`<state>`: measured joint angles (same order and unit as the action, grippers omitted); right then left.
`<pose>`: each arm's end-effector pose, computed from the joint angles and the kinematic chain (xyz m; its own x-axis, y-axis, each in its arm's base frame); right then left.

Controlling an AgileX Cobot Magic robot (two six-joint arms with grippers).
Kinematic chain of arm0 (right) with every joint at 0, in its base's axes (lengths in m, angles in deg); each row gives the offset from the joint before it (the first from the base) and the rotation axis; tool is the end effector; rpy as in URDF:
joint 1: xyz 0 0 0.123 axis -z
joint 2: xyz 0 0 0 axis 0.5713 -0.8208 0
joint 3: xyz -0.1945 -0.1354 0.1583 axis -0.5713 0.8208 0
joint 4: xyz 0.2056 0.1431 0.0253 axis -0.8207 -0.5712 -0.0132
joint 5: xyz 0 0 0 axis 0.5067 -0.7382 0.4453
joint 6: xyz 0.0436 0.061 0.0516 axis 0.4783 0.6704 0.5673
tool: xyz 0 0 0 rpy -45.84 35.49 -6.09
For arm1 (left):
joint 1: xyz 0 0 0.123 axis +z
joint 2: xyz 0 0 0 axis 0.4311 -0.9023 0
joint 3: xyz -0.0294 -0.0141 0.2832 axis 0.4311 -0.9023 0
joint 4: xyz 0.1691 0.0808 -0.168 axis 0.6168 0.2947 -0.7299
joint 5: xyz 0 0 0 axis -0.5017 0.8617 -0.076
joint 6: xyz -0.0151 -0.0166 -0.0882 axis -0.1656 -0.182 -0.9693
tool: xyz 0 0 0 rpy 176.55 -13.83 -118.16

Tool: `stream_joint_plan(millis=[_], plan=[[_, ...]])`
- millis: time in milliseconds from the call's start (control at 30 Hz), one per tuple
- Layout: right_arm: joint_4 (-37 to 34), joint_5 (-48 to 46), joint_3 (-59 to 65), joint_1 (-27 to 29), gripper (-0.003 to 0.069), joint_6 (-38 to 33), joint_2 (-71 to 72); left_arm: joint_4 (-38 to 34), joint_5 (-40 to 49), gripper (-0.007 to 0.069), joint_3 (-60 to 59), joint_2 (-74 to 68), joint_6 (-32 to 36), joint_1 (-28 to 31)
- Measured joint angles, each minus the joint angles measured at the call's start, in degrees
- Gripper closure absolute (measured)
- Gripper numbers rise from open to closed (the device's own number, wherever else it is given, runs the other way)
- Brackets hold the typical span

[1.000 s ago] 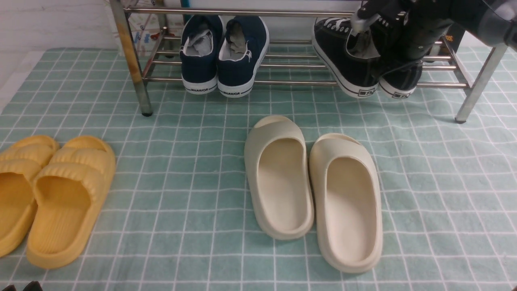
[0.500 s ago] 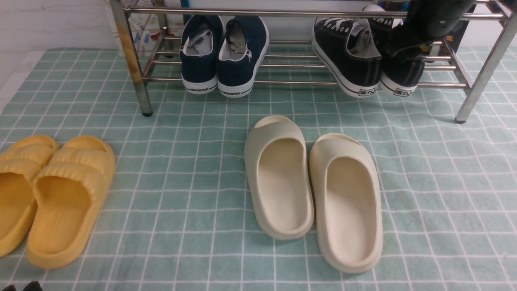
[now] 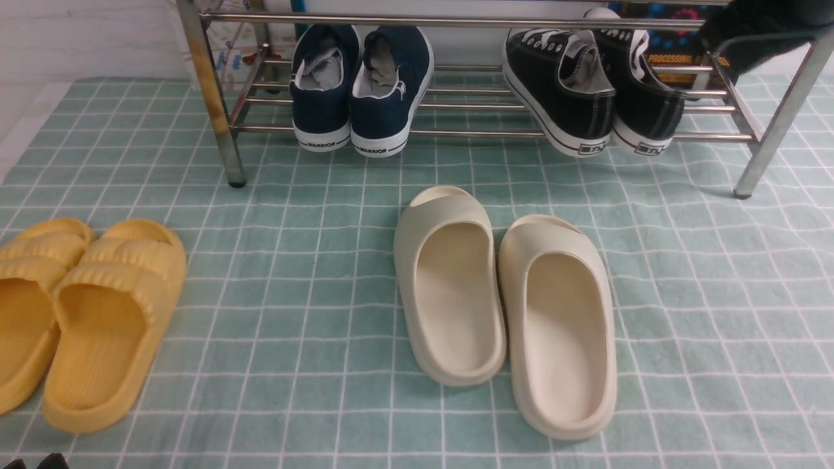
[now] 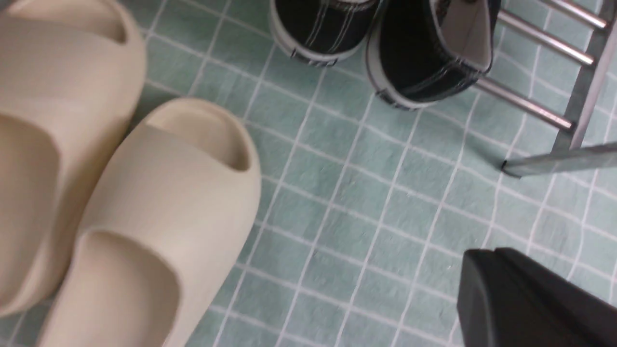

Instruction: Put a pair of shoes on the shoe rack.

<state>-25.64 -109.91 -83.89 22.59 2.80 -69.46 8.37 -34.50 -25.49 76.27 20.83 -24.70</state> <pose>0.3441 0.0734 0.4117 -0.7652 -0.3421 -0.5453 -0.3416 0.9338 -0.1064 0.0523 0.0019 0.1692 -0.3026 -0.1619 -0.9393 -0.0756 0.9864 -0.1457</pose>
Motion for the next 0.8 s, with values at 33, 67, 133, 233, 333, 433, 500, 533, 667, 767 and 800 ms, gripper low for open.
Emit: stream_joint_plan(millis=[33, 67, 133, 233, 333, 433, 500, 533, 667, 767, 800], plan=[[-0.42, 0.0, 2.05, -0.06, 0.0662, 0.0, 1.94, 0.0, 0.0, 0.0386, 0.0, 0.0, 0.0, 0.0], [-1.17, 0.0, 8.63, -0.06, 0.0662, 0.0, 7.39, 0.0, 0.0, 0.0386, 0.0, 0.0, 0.0, 0.0], [-1.47, 0.06, 12.56, -0.12, 0.0662, 0.0, 10.98, 0.0, 0.0, 0.0386, 0.0, 0.0, 0.0, 0.0], [-1.86, 5.34, 27.21, -0.12, 0.0662, 0.51, 25.75, 0.0, 0.0, 0.0386, 0.0, 0.0, 0.0, 0.0], [-1.86, 12.27, 38.1, -0.12, 0.0662, 1.08, 37.67, 0.0, 0.0, 0.0386, 0.0, 0.0, 0.0, 0.0], [-2.43, 20.65, 48.26, -0.12, 0.0662, 1.27, 50.15, 0.0, 0.0, 0.0386, 0.0, 0.0, 0.0, 0.0], [-2.7, 26.68, 54.81, -0.12, 0.0662, 1.44, 59.16, 0.0, 0.0, 0.0386, 0.0, 0.0, 0.0, 0.0], [-2.77, 28.24, 57.07, -0.12, 0.0662, 1.49, 61.82, 0.0, 0.0, 0.0386, 0.0, 0.0, 0.0, 0.0], [-2.86, 33.51, 64.51, -0.12, 0.0662, 4.0, 76.64, 0.0, 0.0, 0.0386, 0.0, 0.0, 0.0, 0.0], [-2.31, 33.79, 66.91, -0.12, 0.0662, 6.38, 83.15, 0.0, 0.0, 0.0386, 0.0, 0.0, 0.0, 0.0], [-1.96, 33.97, 67.64, -0.12, 0.0662, 6.64, 85.13, 0.0, 0.0, 0.0386, 0.0, 0.0, 0.0, 0.0]])
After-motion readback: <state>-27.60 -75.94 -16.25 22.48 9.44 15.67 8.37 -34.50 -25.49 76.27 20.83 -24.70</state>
